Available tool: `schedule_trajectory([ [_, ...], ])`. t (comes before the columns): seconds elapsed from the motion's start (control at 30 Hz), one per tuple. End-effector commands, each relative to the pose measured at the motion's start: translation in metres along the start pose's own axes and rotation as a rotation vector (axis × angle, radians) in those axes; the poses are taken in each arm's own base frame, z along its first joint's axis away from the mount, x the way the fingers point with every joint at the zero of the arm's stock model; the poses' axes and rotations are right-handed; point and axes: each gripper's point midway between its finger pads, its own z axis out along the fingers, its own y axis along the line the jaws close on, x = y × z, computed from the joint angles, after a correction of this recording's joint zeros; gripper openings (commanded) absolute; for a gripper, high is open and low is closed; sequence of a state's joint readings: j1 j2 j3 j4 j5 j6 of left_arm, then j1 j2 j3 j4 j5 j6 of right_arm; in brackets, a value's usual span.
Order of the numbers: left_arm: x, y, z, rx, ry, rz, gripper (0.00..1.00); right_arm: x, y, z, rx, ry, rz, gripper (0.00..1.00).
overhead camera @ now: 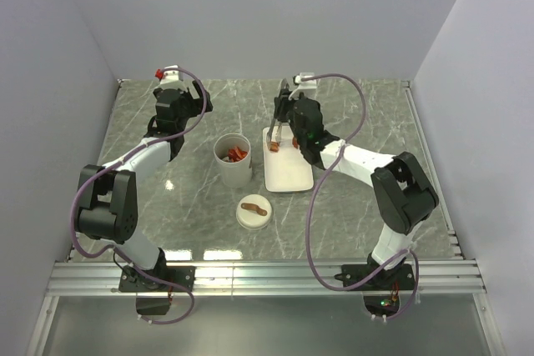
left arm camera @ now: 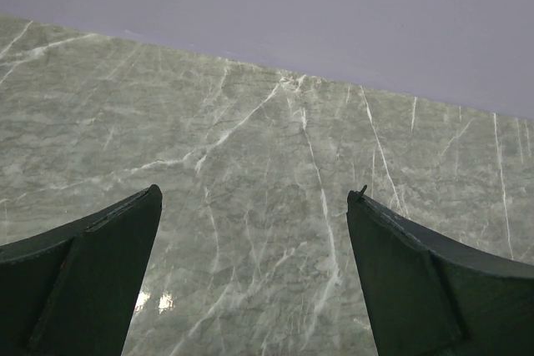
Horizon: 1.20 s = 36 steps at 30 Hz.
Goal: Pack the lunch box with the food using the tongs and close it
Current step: Pick up the food using the clamp, then place the food into the lunch box
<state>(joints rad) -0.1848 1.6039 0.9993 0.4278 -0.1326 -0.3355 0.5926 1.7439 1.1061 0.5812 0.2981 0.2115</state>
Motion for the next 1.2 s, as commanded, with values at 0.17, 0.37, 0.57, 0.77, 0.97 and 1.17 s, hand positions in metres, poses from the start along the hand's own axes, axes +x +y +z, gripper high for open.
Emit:
schedule_trajectory([
  [0.17, -0.022, -0.006, 0.004, 0.014, -0.060, -0.015, 0.99, -0.002, 0.003, 0.002, 0.065, 0.015, -0.078, 0.25],
  [0.37, -0.023, -0.006, 0.003, 0.015, -0.061, -0.015, 1.00, -0.069, 0.012, -0.015, 0.048, -0.110, -0.110, 0.20],
  [0.57, -0.025, -0.005, 0.002, 0.009, -0.066, -0.015, 0.99, -0.138, 0.047, -0.045, -0.147, -0.246, -0.098, 0.20],
  [0.77, -0.026, -0.005, 0.001, 0.008, -0.070, -0.015, 0.99, -0.180, 0.093, -0.069, -0.386, -0.300, -0.098, 0.20],
  [0.97, -0.025, -0.003, 0.001, 0.002, -0.070, -0.015, 0.99, -0.187, 0.141, -0.094, -0.664, -0.270, -0.089, 0.20],
  [1.17, -0.025, -0.005, 0.000, 0.007, -0.070, -0.015, 0.99, -0.169, 0.167, -0.101, -0.772, -0.215, -0.084, 0.20],
])
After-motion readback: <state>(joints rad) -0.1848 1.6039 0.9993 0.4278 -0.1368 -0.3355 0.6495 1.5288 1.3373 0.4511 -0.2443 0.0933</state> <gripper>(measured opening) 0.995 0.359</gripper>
